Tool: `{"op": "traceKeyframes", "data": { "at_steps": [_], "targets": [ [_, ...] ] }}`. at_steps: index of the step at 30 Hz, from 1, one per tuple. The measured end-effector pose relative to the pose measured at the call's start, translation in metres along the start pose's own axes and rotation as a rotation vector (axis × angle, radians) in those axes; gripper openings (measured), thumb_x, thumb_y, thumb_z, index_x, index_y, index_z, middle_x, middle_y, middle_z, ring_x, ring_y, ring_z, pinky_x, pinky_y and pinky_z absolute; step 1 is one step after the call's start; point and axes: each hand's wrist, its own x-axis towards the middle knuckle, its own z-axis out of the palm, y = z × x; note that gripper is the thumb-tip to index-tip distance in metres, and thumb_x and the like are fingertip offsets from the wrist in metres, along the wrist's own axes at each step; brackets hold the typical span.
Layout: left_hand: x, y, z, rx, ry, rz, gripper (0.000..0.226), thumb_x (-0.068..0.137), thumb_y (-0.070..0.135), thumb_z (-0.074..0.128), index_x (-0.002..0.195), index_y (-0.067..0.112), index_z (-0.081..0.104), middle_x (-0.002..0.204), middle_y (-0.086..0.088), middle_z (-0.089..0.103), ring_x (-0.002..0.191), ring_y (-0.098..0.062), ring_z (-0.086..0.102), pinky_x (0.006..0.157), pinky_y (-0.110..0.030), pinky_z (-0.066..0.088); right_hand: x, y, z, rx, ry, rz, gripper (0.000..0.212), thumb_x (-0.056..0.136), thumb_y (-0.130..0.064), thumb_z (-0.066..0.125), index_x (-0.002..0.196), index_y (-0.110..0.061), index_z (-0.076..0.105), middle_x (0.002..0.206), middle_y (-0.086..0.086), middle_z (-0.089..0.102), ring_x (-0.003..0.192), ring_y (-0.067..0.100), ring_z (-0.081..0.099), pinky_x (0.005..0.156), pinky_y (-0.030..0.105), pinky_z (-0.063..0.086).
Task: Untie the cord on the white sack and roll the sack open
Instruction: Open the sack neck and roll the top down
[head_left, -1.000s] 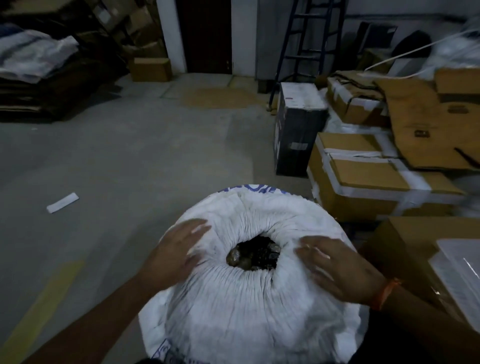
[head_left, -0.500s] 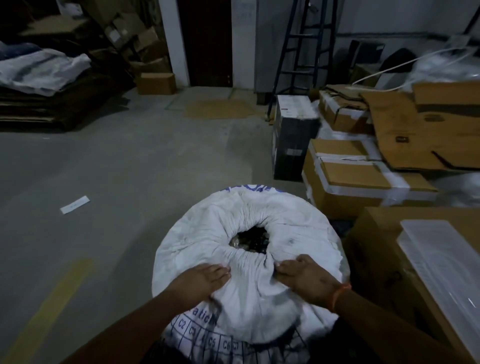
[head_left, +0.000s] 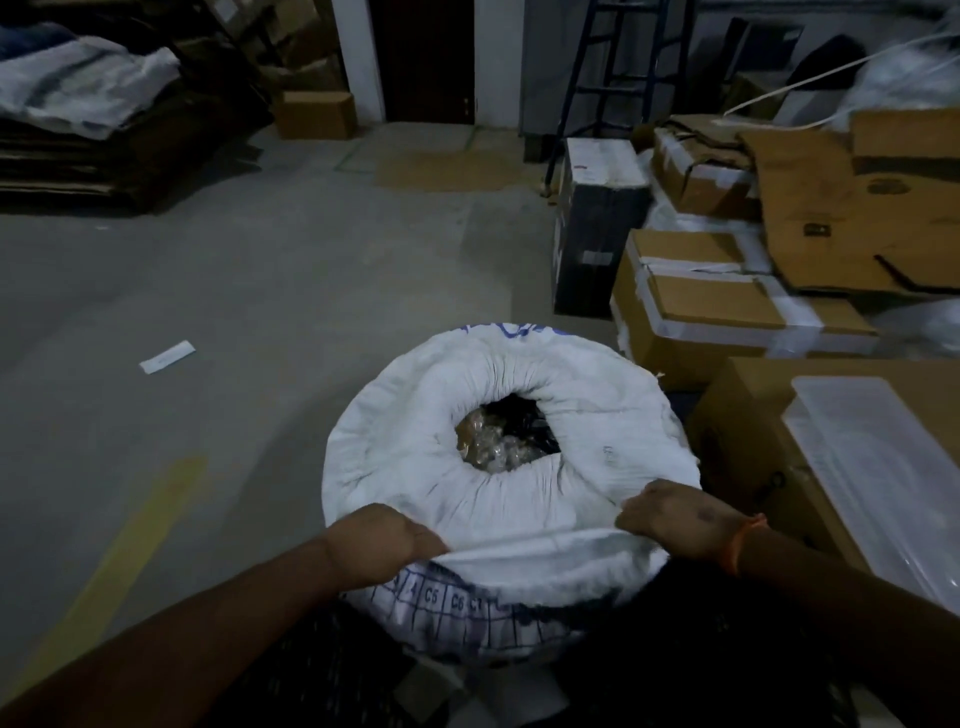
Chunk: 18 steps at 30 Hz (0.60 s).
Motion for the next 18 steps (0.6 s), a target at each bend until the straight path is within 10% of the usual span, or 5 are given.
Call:
{"op": "traceKeyframes", "data": {
  "at_steps": [3,7,14,18],
  "targets": [
    [0.01,0.022,-0.009,-0.004,-0.136,-0.036,0.023,0.076,0.028,0.073,0.099,0.035,0.072,0.079,0.01,0.078,0.063,-0.009,0.073,0.052,-0.021,0.052,-0.001,-0.004,-0.008,0.016,-0.186,0.116,0.028,0.095,-0.021,0.048,0.119,-0.028,0.061,0.122,-0.002,0.069,0.111,0.024,0.065,0.101,0.038,0.043],
    [0.024,0.043,-0.029,-0.075,-0.278,-0.17,0.031,0.092,0.007,0.058,0.118,0.019,0.068,0.104,-0.013,0.077,0.097,-0.034,0.072,0.077,-0.037,0.051,0.004,-0.007,-0.018,-0.02,-0.306,0.221,0.035,0.093,-0.015,0.05,0.126,-0.025,0.059,0.127,0.006,0.067,0.119,0.029,0.062,0.106,0.041,0.043],
    [0.031,0.067,-0.038,-0.13,-0.245,-0.14,0.026,0.099,0.009,0.055,0.119,0.012,0.071,0.106,-0.021,0.075,0.1,-0.039,0.07,0.076,-0.038,0.046,0.009,-0.009,-0.024,0.01,-0.449,0.191,0.045,0.095,-0.01,0.055,0.138,-0.02,0.054,0.144,0.008,0.056,0.135,0.029,0.05,0.115,0.04,0.032],
    [0.034,0.061,-0.036,-0.262,-0.183,-0.152,0.04,0.109,0.051,0.043,0.129,0.027,0.068,0.117,-0.006,0.078,0.108,-0.029,0.07,0.081,-0.034,0.048,-0.006,0.002,-0.036,0.359,-0.395,0.247,0.059,0.085,-0.014,0.065,0.142,-0.026,0.055,0.149,-0.004,0.052,0.14,0.017,0.044,0.118,0.025,0.026]
  ]
}}
